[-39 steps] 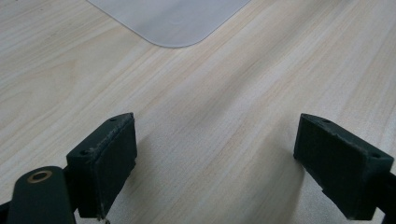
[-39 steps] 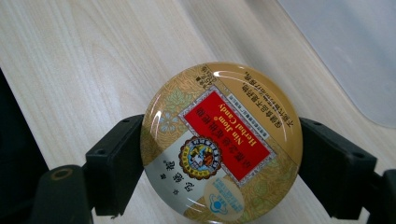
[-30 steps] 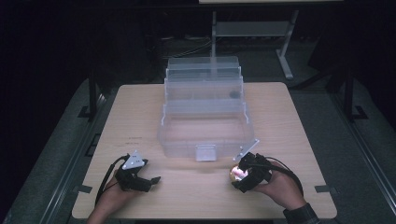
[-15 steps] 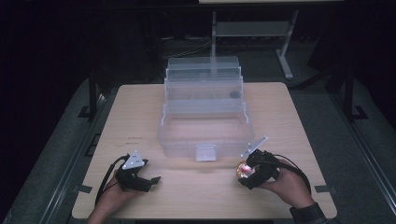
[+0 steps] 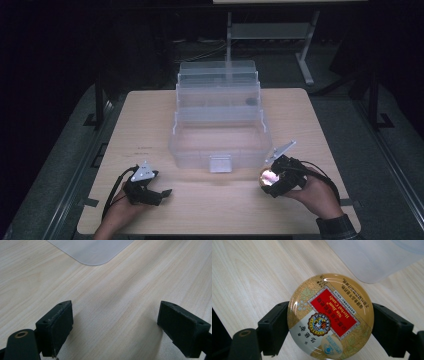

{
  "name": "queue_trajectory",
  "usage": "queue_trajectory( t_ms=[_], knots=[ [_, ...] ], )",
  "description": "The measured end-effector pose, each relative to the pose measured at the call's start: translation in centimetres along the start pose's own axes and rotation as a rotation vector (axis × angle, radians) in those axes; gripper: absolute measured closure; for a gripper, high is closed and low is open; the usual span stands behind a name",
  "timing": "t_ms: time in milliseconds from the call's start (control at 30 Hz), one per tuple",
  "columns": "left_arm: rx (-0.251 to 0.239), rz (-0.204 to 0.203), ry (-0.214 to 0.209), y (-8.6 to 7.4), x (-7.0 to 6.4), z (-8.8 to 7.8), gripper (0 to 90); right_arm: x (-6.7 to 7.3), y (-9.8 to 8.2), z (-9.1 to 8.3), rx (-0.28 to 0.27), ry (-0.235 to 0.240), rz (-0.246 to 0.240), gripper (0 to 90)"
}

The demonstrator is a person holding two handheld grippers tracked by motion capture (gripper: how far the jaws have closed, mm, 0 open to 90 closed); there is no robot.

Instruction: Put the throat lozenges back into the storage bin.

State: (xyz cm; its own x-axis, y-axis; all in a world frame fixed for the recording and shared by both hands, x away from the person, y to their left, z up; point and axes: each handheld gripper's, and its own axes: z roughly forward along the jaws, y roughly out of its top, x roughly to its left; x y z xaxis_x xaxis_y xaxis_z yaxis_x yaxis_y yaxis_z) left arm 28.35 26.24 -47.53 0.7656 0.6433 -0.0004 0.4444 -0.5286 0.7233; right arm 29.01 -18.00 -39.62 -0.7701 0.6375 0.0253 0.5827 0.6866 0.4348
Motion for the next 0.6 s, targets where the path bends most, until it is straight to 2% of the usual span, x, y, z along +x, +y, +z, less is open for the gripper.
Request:
queue_trajectory(
  t_ms=[600],
  knots=[
    [0.004, 0.001, -0.001, 0.0, 0.0, 0.0, 12.3, -2.3, 0.4, -1.4, 0.008, -0.029, 0.032, 19.6]
  ],
)
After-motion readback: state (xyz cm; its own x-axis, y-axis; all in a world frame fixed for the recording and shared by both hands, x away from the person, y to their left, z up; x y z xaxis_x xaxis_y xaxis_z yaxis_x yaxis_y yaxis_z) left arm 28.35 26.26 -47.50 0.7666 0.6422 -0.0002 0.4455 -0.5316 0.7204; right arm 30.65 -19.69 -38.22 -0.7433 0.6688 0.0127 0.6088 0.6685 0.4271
